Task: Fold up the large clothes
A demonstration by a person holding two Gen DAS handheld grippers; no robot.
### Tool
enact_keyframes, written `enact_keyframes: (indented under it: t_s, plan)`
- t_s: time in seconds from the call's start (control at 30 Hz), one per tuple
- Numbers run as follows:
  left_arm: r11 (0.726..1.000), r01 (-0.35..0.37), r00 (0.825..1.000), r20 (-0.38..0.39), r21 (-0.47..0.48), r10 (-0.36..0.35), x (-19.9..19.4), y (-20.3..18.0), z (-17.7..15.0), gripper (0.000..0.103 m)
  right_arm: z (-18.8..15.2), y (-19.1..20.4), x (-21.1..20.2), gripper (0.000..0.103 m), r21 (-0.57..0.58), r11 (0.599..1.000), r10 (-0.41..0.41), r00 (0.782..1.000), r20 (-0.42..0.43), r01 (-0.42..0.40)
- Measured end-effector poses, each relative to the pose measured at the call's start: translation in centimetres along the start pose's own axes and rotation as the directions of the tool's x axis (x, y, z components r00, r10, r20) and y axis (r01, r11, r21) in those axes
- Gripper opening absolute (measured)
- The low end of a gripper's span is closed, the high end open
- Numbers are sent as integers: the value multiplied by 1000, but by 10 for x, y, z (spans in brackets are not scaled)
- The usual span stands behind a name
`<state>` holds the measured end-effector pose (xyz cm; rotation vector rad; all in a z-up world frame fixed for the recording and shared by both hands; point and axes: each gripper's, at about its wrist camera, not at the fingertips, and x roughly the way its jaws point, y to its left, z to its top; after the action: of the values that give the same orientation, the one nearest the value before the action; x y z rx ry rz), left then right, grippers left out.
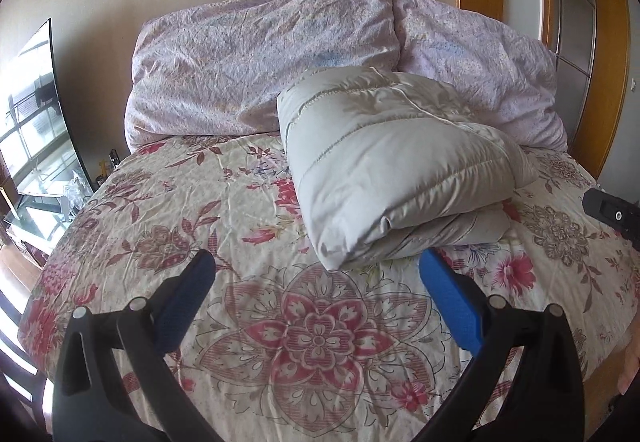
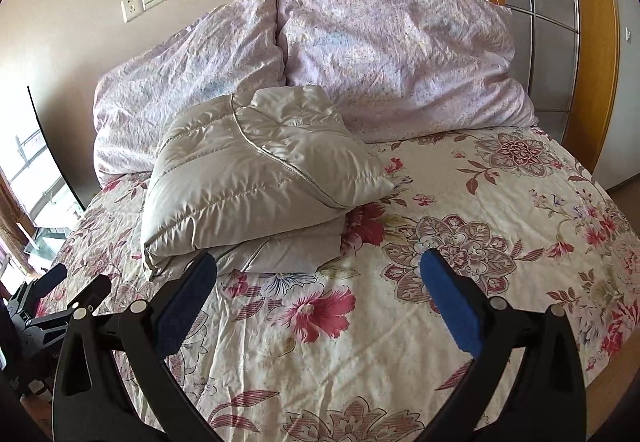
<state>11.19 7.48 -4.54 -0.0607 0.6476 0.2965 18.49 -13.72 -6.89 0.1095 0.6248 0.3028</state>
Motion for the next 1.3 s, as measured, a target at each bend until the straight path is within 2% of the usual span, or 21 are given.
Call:
enact_keyframes:
  t_s: [0.17, 0.47, 0.8, 1.3]
  plan:
    - [999, 24, 999, -39, -28, -25, 3, 1, 6, 101, -4, 3, -3, 102, 10, 1000, 28, 999, -41, -28]
    - [999, 36, 998, -52, -35, -38, -13, -3, 9, 101, -10, 11, -16, 102, -11, 999, 43, 997, -60, -44]
    - [995, 86, 991, -100, -58, -92, -23, -4, 10, 101, -8, 9, -23, 102, 11, 998, 69, 994, -84, -68]
    - [997, 61, 992, -111, -37, -65, -37, -9, 13, 101, -8, 12, -33, 102, 11, 996, 86, 990, -111, -86]
